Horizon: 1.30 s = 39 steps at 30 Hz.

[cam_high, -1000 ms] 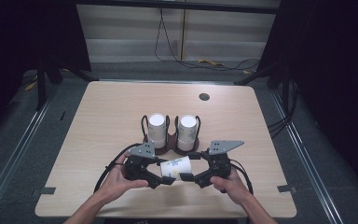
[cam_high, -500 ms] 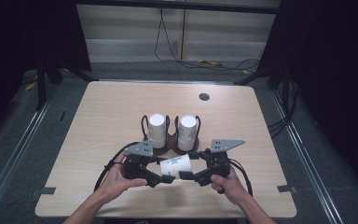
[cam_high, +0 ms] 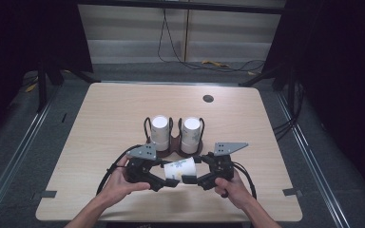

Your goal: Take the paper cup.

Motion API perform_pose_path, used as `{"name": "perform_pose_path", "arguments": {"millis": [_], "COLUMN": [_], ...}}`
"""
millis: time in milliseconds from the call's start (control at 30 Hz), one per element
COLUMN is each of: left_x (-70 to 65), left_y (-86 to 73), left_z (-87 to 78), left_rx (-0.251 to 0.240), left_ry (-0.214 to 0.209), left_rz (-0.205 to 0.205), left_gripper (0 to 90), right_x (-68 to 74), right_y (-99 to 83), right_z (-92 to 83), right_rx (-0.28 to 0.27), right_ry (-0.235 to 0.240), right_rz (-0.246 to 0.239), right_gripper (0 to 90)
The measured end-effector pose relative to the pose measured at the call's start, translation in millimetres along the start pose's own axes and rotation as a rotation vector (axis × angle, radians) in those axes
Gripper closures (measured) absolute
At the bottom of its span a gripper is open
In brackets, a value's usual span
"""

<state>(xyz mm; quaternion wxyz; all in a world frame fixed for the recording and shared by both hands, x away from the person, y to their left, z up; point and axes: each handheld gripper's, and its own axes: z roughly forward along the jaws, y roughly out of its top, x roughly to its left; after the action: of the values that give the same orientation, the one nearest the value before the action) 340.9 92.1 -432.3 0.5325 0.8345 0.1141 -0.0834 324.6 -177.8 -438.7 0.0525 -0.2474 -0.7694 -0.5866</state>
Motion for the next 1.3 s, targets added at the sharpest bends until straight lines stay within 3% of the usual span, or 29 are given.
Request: {"name": "perform_pose_path", "arguments": {"millis": [300, 467, 833, 933, 1100, 1300], "left_x": [2.5, 5.8, 10.0, 10.6, 12.6, 15.3], "left_y": [-1.7, -5.3, -8.5, -8.7, -10.2, -12.4], "left_z": [-0.3, 1.7, 3.1, 2.5, 3.3, 1.2], "left_rx": [-0.007, 0.000, 0.011, 0.013, 0.063, 0.070], "left_ry": [-0.031, -0.038, -0.019, -0.011, 0.015, 0.046], "left_rz": [-0.009, -0.022, -0.058, -0.060, -0.042, -0.043], "left_gripper": [35.0, 34.2, 25.2, 23.6, 18.5, 16.0], "right_x": [-0.5, 0.3, 0.4, 0.0, -1.5, -4.3], "right_y": [0.0, -0.4, 0.2, 0.5, 1.0, 2.8], "right_z": [-3.2, -2.5, -1.6, -2.7, -3.7, -4.0], "right_rx": [-0.022, -0.005, 0.006, 0.001, 0.000, 0.001], "right_ry": [0.023, 0.006, 0.016, 0.014, 0.008, -0.008], "right_rz": [-0.011, -0.018, -0.018, -0.016, -0.011, -0.001], "right_gripper": [22.0, 23.4, 28.6, 28.9, 28.9, 29.0]}}
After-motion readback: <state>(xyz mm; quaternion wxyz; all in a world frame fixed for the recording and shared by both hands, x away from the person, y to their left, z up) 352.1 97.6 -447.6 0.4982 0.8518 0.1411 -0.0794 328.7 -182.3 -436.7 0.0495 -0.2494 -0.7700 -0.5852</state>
